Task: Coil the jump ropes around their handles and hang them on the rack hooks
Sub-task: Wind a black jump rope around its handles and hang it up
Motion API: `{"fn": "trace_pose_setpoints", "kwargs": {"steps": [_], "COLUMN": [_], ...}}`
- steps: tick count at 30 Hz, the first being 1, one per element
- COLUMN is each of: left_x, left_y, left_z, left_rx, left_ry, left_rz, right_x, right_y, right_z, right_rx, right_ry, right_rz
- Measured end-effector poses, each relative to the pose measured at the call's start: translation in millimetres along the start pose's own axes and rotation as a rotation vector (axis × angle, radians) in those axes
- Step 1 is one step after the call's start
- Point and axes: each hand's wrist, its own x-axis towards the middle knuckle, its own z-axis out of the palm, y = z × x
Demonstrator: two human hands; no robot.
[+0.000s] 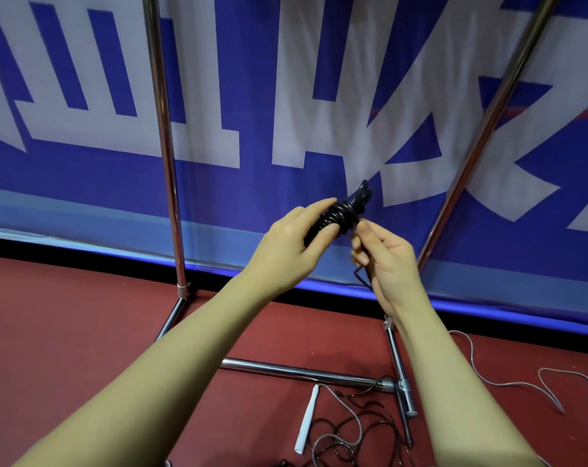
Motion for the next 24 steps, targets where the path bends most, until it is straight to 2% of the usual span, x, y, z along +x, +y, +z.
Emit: {"fn": "trace_pose_setpoints", "kwargs": {"steps": [3, 4, 8, 10, 12, 15, 17, 18, 21, 24], "left_x": [-1, 1, 10, 9, 6, 3, 4, 4, 4, 6], "left_y": [-2, -4, -6, -5, -4, -2, -5, -5, -8, -14], "left_z": [5, 7, 8, 8, 7, 3, 2, 0, -1, 1], "left_rx": [0.121, 0.191, 0.504, 0.580, 0.463, -0.006, -0.172, -0.139, 0.179, 0.454], "left_ry": [-0.083, -0.063, 0.204, 0.270, 0.250, 0.114, 0.062, 0.054, 0.051, 0.157], "left_rz": [0.113, 0.137, 0.284, 0.352, 0.276, -0.019, -0.116, -0.104, 0.035, 0.181], "right_x": [-2, -3, -4, -5, -5, -6, -6, -6, -8, -7], "right_y": [-3, -2, -5, -8, -9, -8, -7, -6, -6, -5], "right_z": [0, 0, 4, 5, 5, 6, 5, 5, 5, 7], "right_rx": [0.071, 0.077, 0.093, 0.097, 0.106, 0.159, 0.171, 0.166, 0.145, 0.103], "right_ry": [0.064, 0.078, 0.131, 0.148, 0.135, 0.101, 0.091, 0.089, 0.101, 0.093], "right_rz": [0.026, 0.038, 0.063, 0.055, 0.035, 0.031, 0.038, 0.041, 0.052, 0.043]}}
